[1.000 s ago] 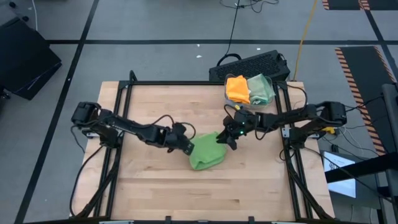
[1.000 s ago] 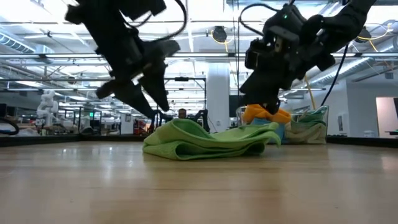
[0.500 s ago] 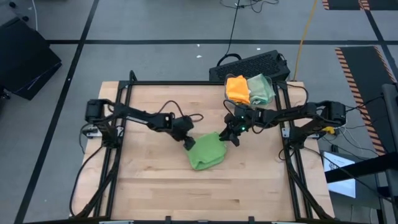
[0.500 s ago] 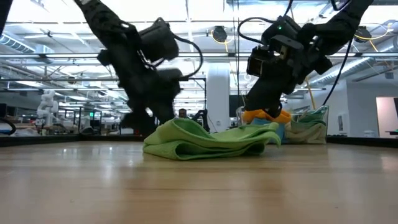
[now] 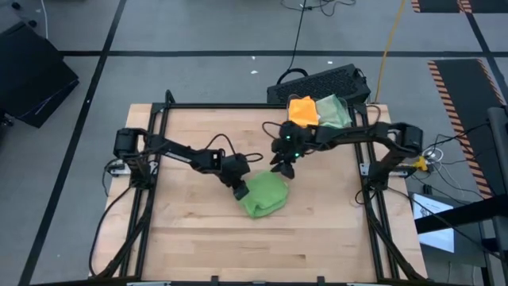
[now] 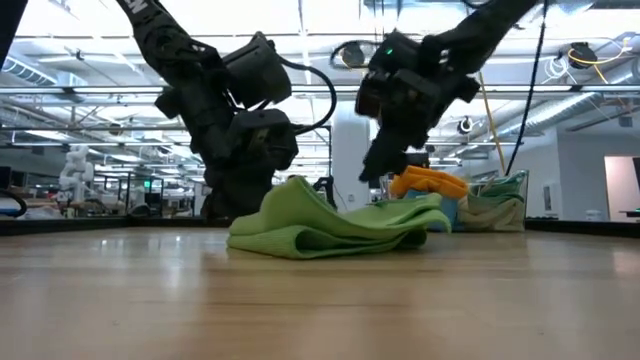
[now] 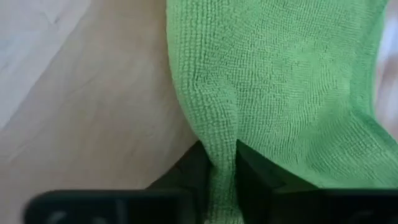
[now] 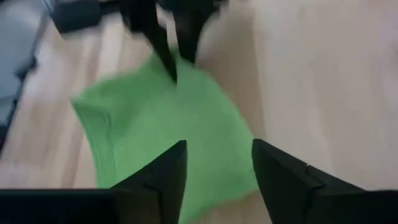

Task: Fold microfiber towels
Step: Fold the green microfiber towel

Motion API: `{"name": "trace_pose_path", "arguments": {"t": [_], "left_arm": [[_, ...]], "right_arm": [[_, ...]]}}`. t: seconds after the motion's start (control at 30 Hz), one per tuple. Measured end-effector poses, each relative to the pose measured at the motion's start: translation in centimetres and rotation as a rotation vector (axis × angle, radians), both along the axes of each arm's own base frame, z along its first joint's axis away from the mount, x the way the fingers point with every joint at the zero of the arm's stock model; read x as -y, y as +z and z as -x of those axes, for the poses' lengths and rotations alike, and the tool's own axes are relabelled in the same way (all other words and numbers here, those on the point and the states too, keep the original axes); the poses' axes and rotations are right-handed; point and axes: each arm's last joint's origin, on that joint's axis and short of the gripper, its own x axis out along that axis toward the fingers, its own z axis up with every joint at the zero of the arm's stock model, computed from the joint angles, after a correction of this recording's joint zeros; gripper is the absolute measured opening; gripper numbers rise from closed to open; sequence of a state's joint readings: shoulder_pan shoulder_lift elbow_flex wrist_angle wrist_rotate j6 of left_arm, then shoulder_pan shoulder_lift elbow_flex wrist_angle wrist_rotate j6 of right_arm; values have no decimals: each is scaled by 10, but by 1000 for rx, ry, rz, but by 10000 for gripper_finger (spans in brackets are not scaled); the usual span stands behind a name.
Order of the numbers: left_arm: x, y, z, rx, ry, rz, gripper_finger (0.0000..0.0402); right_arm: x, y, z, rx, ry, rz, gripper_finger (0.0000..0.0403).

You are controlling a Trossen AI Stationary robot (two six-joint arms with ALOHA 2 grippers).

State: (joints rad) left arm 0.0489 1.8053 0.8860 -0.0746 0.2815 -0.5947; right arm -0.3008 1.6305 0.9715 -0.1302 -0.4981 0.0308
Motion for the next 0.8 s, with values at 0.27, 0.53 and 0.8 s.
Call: {"name": "trace_pose_path", "arguments": {"t": [0.27,0.53,0.8], "left_arm": [[4,15,5,27,-16,-30,19],[7,25,8,43,-74,-111,8],[6,31,8,73,-68,-153,15]], "right_arm": [[10,-19,-32,-89,81,34,223],[9,-47,-40,-116,209,38,180],[7,-37,-37,-127,201,134,24]]}}
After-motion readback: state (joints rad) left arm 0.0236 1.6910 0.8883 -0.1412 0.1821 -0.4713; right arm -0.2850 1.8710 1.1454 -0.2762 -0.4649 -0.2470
